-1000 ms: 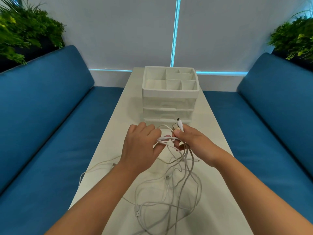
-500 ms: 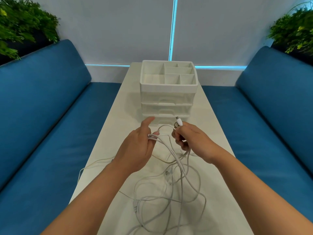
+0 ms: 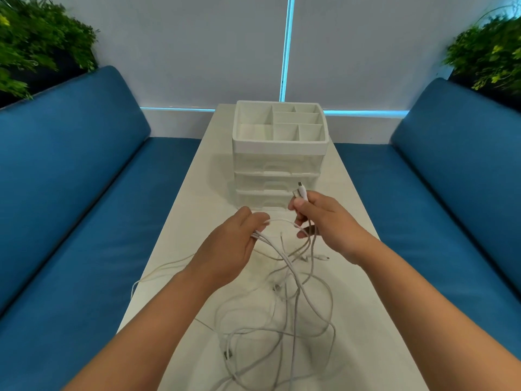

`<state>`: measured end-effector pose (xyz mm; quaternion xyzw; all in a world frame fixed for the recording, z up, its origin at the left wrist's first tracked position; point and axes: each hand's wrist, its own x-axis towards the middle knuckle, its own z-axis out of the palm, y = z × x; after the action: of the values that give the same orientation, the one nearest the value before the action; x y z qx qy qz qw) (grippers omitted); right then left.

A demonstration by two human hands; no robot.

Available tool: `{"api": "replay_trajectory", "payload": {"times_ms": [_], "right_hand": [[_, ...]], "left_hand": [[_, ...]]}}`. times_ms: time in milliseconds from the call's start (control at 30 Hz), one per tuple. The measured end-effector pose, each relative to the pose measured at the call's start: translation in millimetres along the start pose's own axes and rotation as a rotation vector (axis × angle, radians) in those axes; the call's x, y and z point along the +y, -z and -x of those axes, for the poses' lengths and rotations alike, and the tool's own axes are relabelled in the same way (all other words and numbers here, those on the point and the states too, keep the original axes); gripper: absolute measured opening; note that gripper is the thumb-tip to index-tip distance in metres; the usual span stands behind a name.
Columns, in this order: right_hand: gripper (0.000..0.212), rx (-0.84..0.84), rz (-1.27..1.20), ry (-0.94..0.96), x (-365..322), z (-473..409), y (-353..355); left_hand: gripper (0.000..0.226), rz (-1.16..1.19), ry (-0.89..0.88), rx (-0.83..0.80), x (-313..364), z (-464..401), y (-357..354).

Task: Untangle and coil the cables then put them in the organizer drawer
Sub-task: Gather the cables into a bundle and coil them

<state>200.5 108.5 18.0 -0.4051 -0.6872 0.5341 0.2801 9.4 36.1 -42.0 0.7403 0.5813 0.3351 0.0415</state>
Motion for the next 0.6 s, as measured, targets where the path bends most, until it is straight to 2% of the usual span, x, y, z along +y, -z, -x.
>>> {"api": "replay_trajectory", "payload": {"times_ms": [100,233,300,400,467,567,600], "right_hand": [[0.023,-0.031,0.038,0.031,-7,-7,-5],[0.029,-0.139,0.001,-0.008,-12,-9,-23],[0.031,-0.192,-0.024,-0.056,-14,-7,-28],[0.034,-0.254,0.138,-0.091,-17,-5,-35],[0.033,-0.243,0.155,-0.114,-18,-5,-35],[0.033,-0.236,0.036,-0.166,-22,-3,-29],[0.032,-0.254,0.056,-0.163,-22,-3,-28]], "left_hand": [[0.024,-0.12,-0.165,-0.005,8,-7,5],[0.039,-0.058,-0.146,0.046,19,-18,13],[0.05,-0.176,-0.168,0.09,17,-20,12],[0.065,-0.364,-0.159,0.052,14,-22,7],[0.061,-0.412,-0.141,0.038,12,-22,5],[0.036,-0.425,-0.134,0.069,8,-22,5],[0.035,-0.423,-0.115,0.05,7,-21,6]]}}
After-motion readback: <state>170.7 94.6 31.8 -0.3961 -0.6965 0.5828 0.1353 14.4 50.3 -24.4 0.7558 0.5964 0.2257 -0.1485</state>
